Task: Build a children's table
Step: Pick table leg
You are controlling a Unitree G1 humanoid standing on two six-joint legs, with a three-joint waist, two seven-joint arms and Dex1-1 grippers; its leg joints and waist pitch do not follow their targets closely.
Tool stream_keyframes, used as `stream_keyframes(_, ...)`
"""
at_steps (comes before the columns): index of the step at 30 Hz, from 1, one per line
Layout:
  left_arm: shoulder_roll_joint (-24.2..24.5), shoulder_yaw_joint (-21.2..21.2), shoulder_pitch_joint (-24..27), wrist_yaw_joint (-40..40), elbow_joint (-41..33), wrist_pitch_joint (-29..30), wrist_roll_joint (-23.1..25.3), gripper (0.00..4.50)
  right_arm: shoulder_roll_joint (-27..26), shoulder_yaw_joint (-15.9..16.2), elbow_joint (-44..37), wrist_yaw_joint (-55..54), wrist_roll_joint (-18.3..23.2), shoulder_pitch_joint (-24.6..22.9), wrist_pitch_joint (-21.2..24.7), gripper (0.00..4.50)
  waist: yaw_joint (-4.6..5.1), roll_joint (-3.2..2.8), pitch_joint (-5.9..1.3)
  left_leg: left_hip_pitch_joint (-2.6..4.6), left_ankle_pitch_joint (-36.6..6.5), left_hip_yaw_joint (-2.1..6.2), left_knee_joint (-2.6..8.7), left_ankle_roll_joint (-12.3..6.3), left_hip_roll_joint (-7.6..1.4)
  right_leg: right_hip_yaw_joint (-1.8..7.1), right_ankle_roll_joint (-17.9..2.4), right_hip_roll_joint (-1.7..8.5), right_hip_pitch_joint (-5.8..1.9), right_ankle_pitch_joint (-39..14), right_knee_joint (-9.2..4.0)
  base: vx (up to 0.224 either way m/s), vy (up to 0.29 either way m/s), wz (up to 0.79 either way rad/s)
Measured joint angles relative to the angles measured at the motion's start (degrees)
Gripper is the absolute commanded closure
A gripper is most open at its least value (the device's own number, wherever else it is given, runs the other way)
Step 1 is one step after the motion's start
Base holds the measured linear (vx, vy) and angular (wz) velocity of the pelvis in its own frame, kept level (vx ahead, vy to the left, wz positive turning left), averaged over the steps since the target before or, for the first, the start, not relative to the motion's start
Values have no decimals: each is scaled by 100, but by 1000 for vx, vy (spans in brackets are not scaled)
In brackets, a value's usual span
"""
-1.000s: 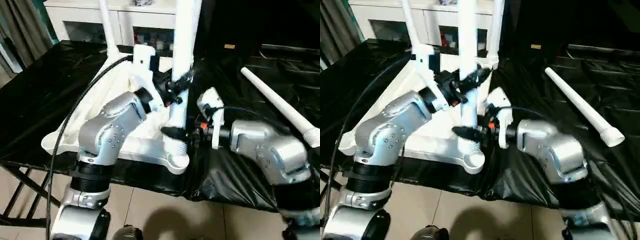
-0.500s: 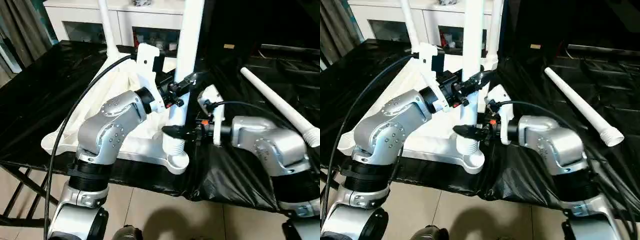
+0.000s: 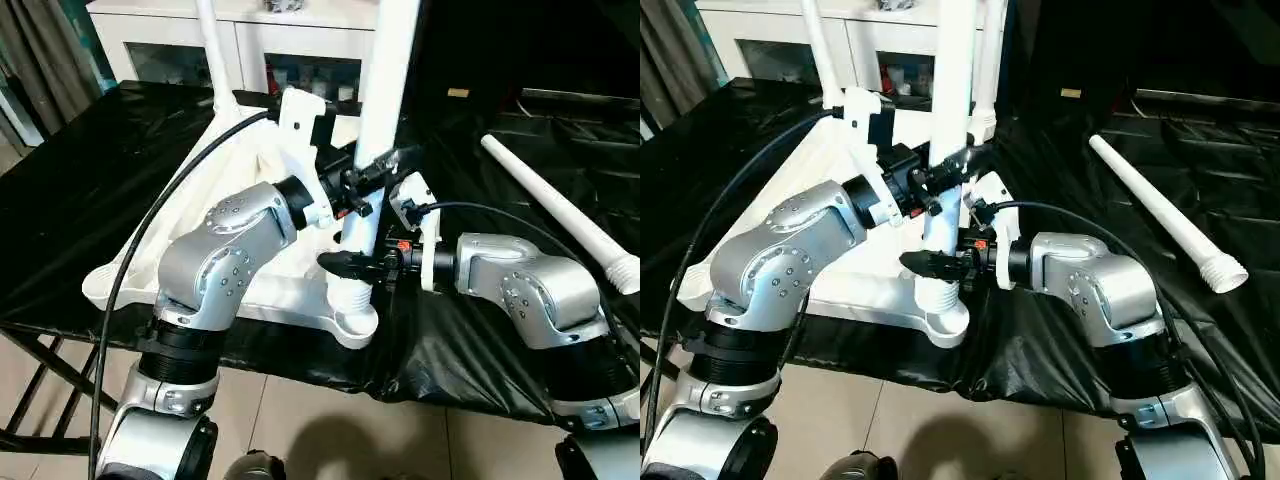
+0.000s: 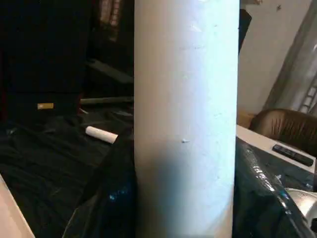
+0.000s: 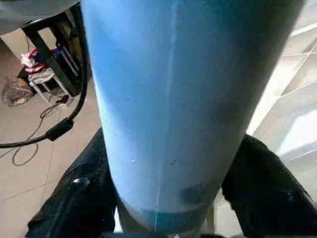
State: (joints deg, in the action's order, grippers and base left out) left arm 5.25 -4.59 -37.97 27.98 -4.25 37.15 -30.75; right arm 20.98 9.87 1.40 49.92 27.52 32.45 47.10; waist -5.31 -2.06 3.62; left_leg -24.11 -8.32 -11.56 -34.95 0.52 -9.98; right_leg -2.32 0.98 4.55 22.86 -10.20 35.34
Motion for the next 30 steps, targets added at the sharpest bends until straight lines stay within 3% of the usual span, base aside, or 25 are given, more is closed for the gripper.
stream_keyframes(5,9,1,0,2,1,0,0,266,-2,11,71,43,-18,36,-20,150,1,0,0,0,0,0,0,0,0,0,0,0,0,0,0,0,0,0)
stream_keyframes(6,10,3,0,2,1,0,3,266,-11,11,95,52,-20,40,-28,177,0,0,0,0,0,0,0,0,0,0,0,0,0,0,0,0,0,0)
stream_keyframes(16,34,17,-1,1,10,0,14,266,-71,79,101,76,-35,40,-38,254,-4,0,0,0,0,0,-1,0,0,0,-1,0,0,0,0,0,0,0)
stream_keyframes(26,46,15,-5,-1,12,-1,30,266,-86,77,110,84,-40,41,-45,261,-2,0,0,0,0,0,0,0,0,0,-1,0,0,0,1,0,0,0)
stream_keyframes(28,26,16,-19,-82,27,0,74,210,-107,66,131,71,-41,42,-51,261,-3,0,0,0,0,0,-1,0,0,0,-1,0,0,1,1,0,0,0)
stream_keyframes(30,6,41,-44,-125,83,0,77,196,-111,59,152,50,-44,46,-53,261,-2,0,0,0,0,0,-1,0,0,0,-2,0,0,1,1,0,0,0)
